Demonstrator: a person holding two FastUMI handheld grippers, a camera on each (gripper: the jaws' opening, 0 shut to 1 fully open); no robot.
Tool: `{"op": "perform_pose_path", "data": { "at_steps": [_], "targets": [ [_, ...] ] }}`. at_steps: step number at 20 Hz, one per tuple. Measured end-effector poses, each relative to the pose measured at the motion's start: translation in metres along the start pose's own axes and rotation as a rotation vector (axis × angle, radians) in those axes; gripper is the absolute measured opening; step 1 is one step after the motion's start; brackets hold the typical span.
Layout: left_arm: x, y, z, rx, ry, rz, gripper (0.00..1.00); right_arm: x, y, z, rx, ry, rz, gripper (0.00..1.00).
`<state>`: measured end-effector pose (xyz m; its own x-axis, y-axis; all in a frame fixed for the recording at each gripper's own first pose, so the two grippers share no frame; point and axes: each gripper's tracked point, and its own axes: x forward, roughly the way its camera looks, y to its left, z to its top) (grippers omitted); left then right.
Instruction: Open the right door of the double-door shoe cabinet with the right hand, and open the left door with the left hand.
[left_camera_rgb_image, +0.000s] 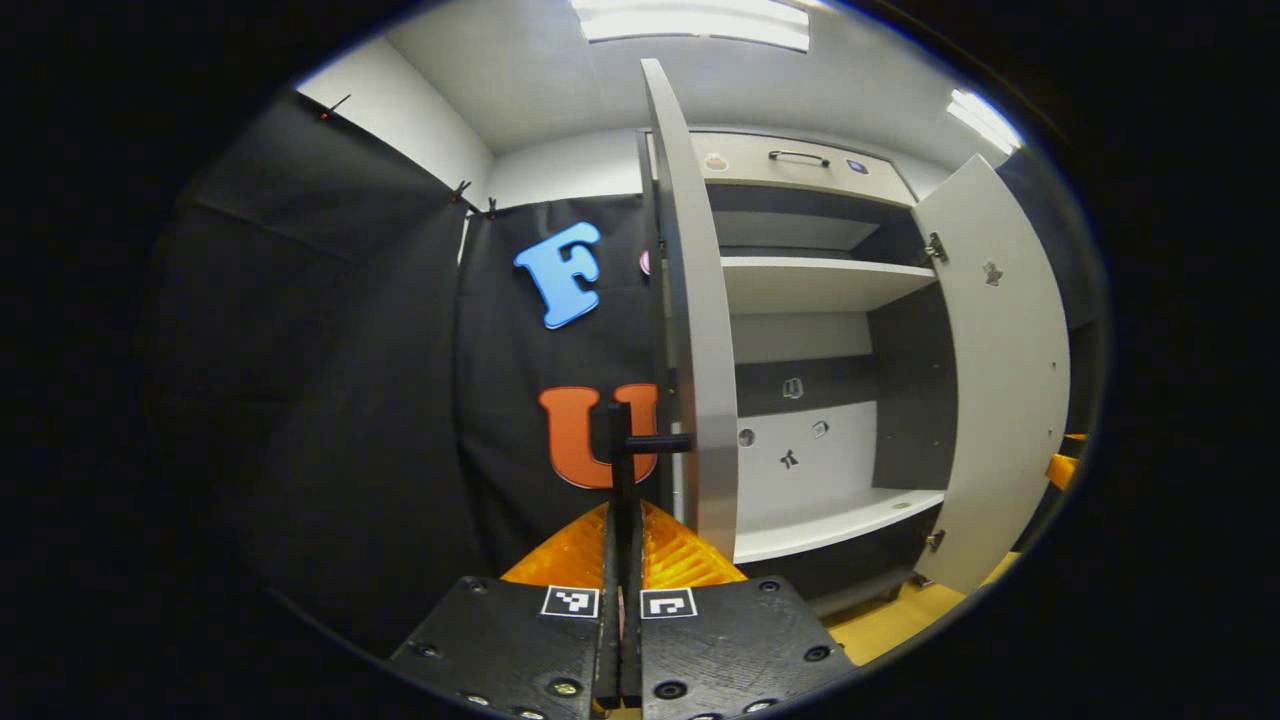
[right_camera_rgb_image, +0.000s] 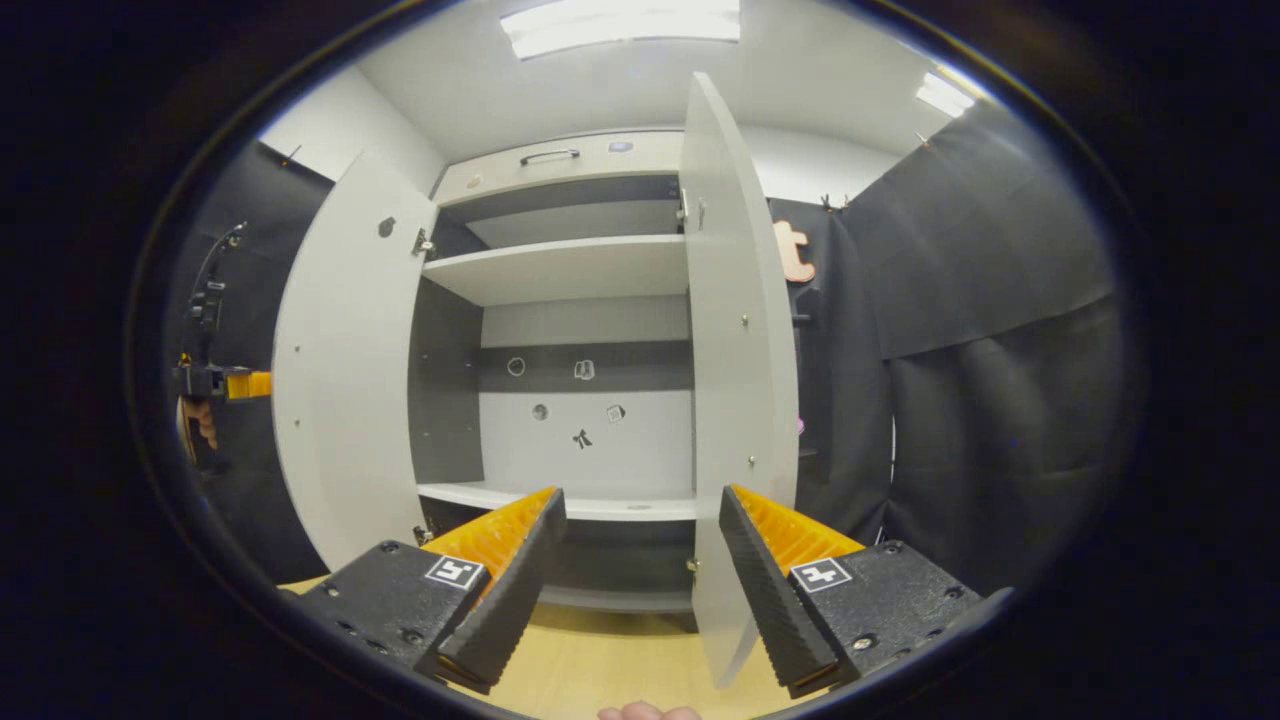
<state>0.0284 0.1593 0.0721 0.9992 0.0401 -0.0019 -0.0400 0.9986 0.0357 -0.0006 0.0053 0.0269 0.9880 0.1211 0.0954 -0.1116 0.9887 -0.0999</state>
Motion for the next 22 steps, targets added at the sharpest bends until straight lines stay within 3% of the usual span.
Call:
{"op": "perform_pose_path", "data": {
  "at_steps": [1,2,3,5,7,9,16,17,18,19,20,21,22],
  "targets": [
    [0.003,-0.005,-0.002,-0.042,0.009,-0.024,0.01,0.001,-0.002,-0.004,-0.002,0.01,-0.001,0.96],
    [0.006,-0.006,-0.004,-0.032,0.014,-0.033,0.15,0.001,-0.002,-0.007,-0.003,0.021,-0.005,0.96],
    [0.004,-0.003,-0.003,-0.008,0.005,-0.035,0.07,0.0,-0.002,-0.009,0.0,0.027,-0.01,0.96],
    [-0.004,-0.001,-0.008,0.004,0.02,-0.012,0.07,0.0,-0.004,-0.01,0.015,0.028,-0.015,0.96],
    [-0.034,0.002,-0.017,0.008,0.005,0.06,0.06,-0.005,-0.012,-0.008,0.004,0.023,-0.044,0.96],
    [-0.059,-0.016,-0.025,-0.019,-0.023,0.084,0.04,-0.008,-0.023,-0.005,-0.013,0.01,-0.078,0.96],
    [-0.036,-0.143,-0.086,-0.123,0.062,-0.126,0.01,-0.005,-0.004,-0.011,0.023,0.037,-0.038,0.96],
    [-0.035,-0.154,-0.094,-0.133,0.086,-0.141,0.12,-0.009,-0.002,-0.014,0.019,0.044,-0.036,0.96],
    [-0.033,-0.159,-0.102,-0.126,0.108,-0.14,0.12,-0.012,-0.002,-0.015,0.011,0.046,-0.038,0.96],
    [-0.034,-0.161,-0.106,-0.115,0.125,-0.144,0.54,-0.013,-0.004,-0.015,0.003,0.046,-0.043,0.96],
    [-0.032,-0.165,-0.112,-0.109,0.131,-0.152,0.57,-0.015,-0.005,-0.015,-0.005,0.045,-0.049,0.96],
    [-0.03,-0.166,-0.113,-0.111,0.128,-0.147,0.74,-0.017,-0.007,-0.017,-0.011,0.047,-0.055,0.96],
    [-0.03,-0.167,-0.111,-0.12,0.118,-0.145,0.76,-0.019,-0.009,-0.017,-0.015,0.047,-0.061,0.96]
  ]
}}
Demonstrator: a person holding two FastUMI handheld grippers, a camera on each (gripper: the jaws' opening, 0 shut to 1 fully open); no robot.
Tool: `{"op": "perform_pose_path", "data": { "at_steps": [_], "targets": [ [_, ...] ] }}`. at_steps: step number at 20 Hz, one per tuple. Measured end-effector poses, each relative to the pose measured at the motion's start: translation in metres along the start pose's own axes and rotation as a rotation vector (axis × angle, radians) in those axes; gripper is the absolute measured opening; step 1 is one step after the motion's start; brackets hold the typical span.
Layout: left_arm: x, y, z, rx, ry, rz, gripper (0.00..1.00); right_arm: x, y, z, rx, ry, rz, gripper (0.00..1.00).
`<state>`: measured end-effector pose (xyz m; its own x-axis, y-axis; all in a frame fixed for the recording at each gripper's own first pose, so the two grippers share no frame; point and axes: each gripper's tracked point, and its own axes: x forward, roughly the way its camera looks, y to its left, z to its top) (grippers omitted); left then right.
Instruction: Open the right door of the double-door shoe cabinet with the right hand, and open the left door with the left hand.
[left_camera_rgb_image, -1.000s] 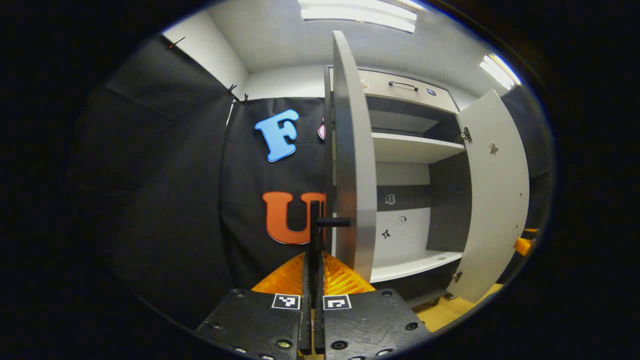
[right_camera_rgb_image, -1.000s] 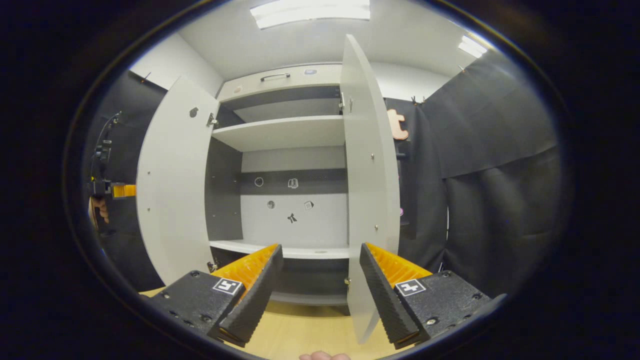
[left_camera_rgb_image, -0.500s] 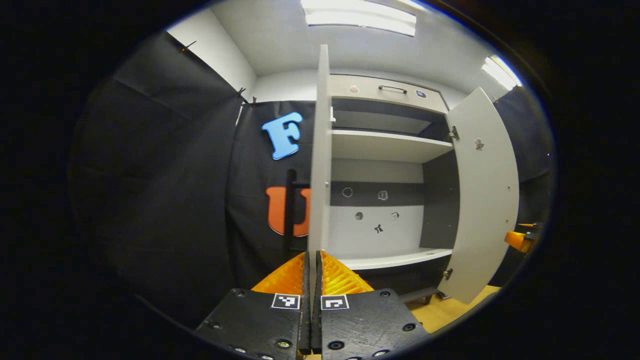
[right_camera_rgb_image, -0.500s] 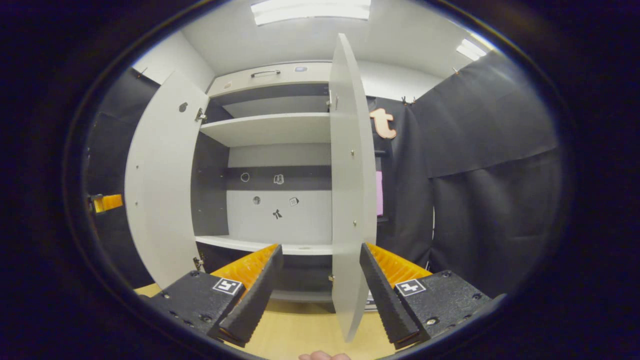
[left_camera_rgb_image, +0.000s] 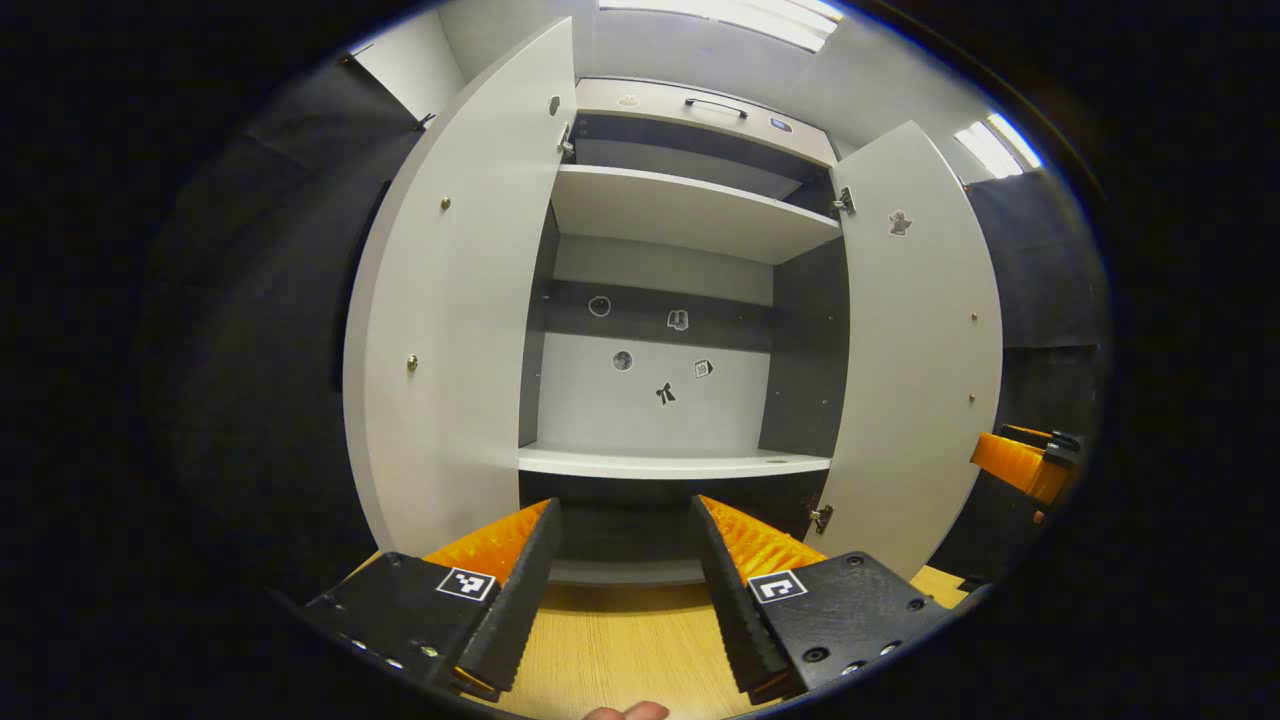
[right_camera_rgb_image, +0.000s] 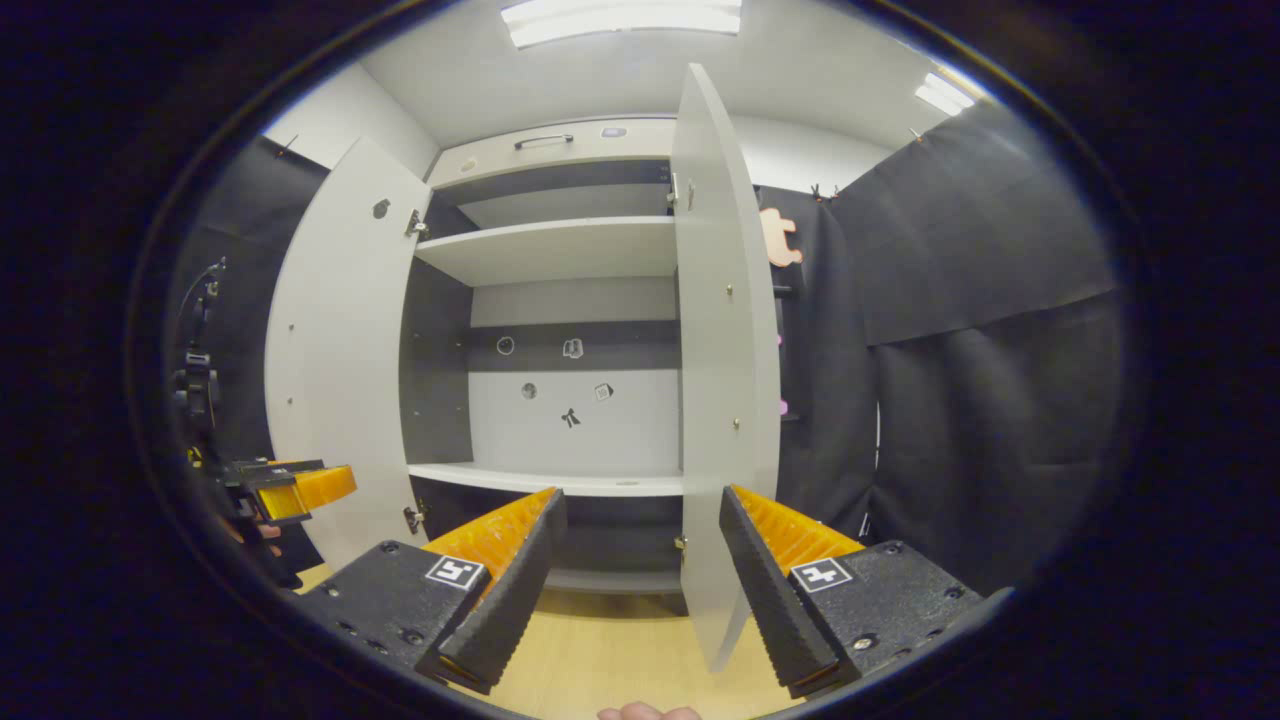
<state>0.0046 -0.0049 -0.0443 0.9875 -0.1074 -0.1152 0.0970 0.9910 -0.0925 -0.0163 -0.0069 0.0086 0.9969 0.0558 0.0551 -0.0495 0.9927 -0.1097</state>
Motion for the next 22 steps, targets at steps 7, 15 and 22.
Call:
{"op": "perform_pose_path", "data": {
  "at_steps": [7,15,22],
  "targets": [
    [-0.009,0.003,0.034,0.081,-0.124,0.049,0.95,-0.002,-0.008,-0.002,0.026,0.015,-0.01,0.96],
    [-0.019,-0.009,0.043,0.1,-0.155,0.017,0.95,-0.004,-0.001,-0.001,0.04,0.018,0.01,0.96],
    [-0.019,-0.011,0.043,0.076,-0.152,0.005,0.95,-0.003,0.003,0.001,0.035,0.009,0.015,0.96]
  ]
}}
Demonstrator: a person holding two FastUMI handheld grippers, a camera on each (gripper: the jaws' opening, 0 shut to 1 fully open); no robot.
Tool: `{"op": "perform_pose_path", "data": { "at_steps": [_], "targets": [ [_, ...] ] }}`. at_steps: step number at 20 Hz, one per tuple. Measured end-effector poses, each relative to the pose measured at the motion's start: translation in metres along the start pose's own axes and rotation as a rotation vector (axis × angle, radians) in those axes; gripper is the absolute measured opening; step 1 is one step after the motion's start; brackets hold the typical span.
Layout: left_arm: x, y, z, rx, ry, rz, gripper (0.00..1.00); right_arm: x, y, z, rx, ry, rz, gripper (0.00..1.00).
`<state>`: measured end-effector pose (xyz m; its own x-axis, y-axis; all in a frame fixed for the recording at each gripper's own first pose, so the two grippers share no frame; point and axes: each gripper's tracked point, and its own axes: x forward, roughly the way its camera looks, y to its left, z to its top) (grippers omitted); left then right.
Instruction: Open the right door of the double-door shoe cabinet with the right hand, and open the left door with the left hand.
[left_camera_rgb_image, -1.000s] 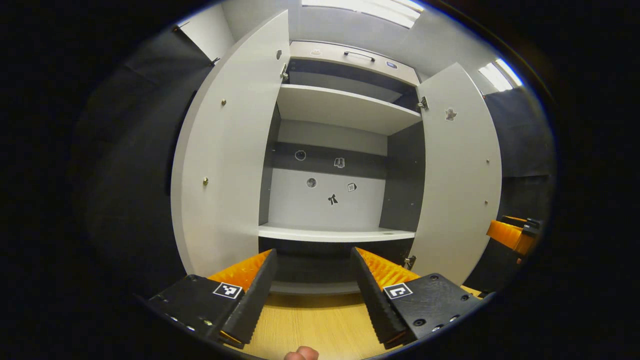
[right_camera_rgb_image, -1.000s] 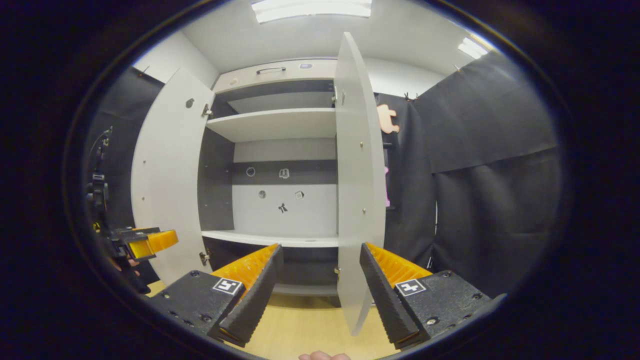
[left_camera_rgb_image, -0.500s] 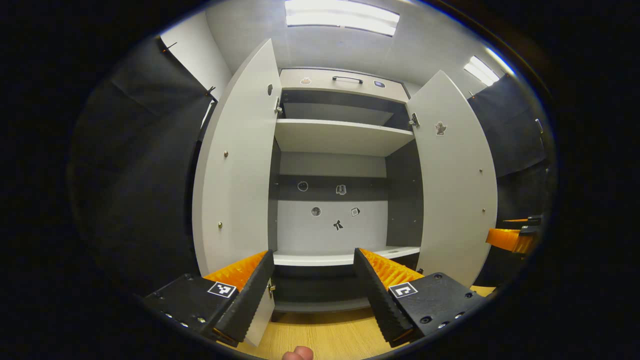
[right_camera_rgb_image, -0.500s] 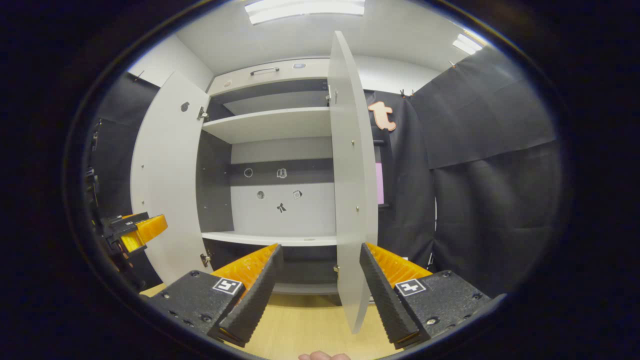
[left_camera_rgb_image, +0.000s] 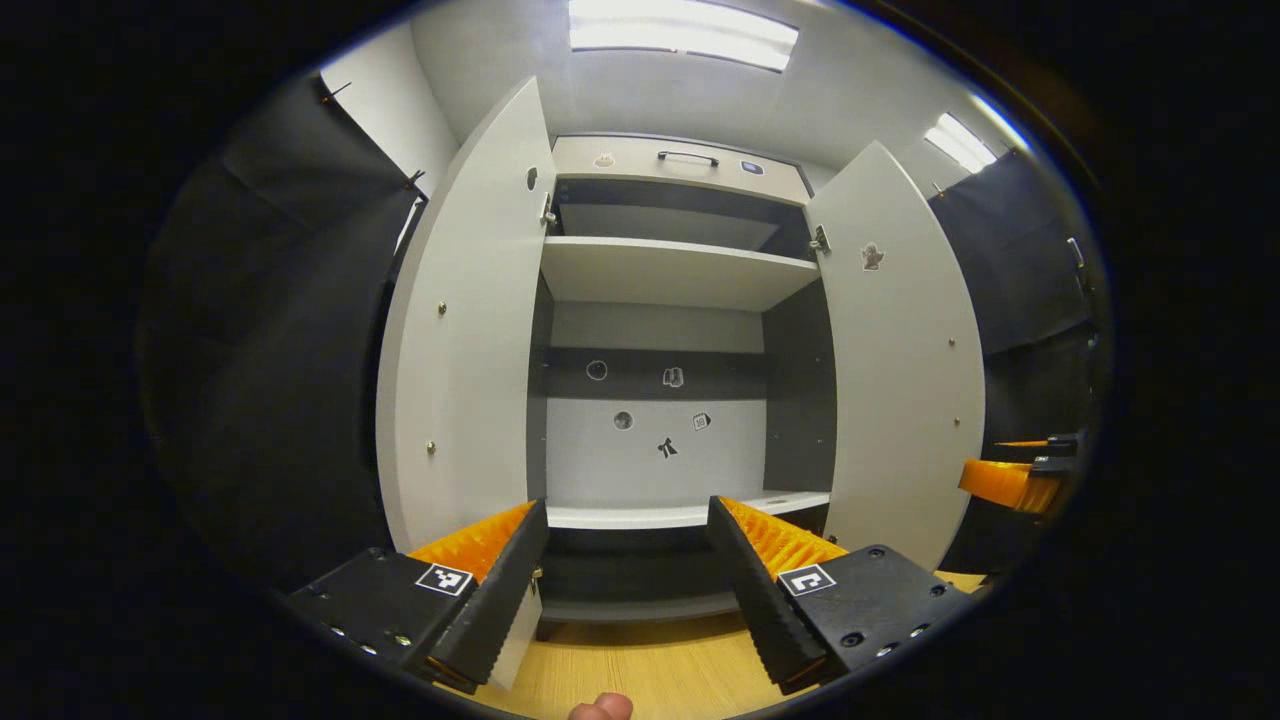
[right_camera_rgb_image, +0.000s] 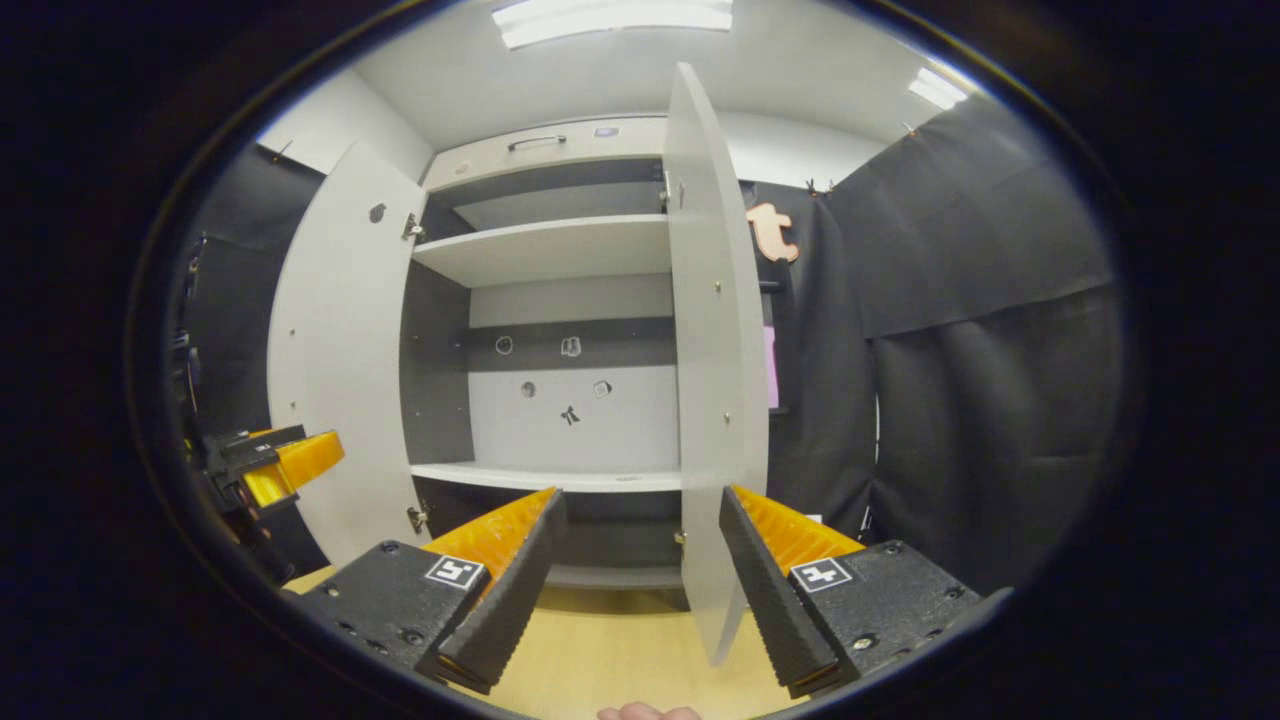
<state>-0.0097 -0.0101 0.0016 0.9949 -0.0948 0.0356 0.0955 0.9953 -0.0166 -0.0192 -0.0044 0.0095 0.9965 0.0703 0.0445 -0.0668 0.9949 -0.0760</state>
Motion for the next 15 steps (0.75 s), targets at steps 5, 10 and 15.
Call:
{"op": "perform_pose_path", "data": {
  "at_steps": [5,10,15],
  "targets": [
    [-0.0008,0.0041,0.0,0.006,-0.003,0.012,0.95,0.001,0.0051,0.005,-0.007,-0.017,0.007,0.96],
    [-0.0013,0.0067,-0.0006,0.01,0.001,0.012,0.95,0.0017,0.0094,0.0044,-0.007,-0.016,0.014,0.96],
    [-0.0006,0.0077,-0.0026,-0.001,0.004,0.011,0.95,0.0023,0.0118,0.0049,-0.014,-0.021,0.017,0.96]
  ]
}}
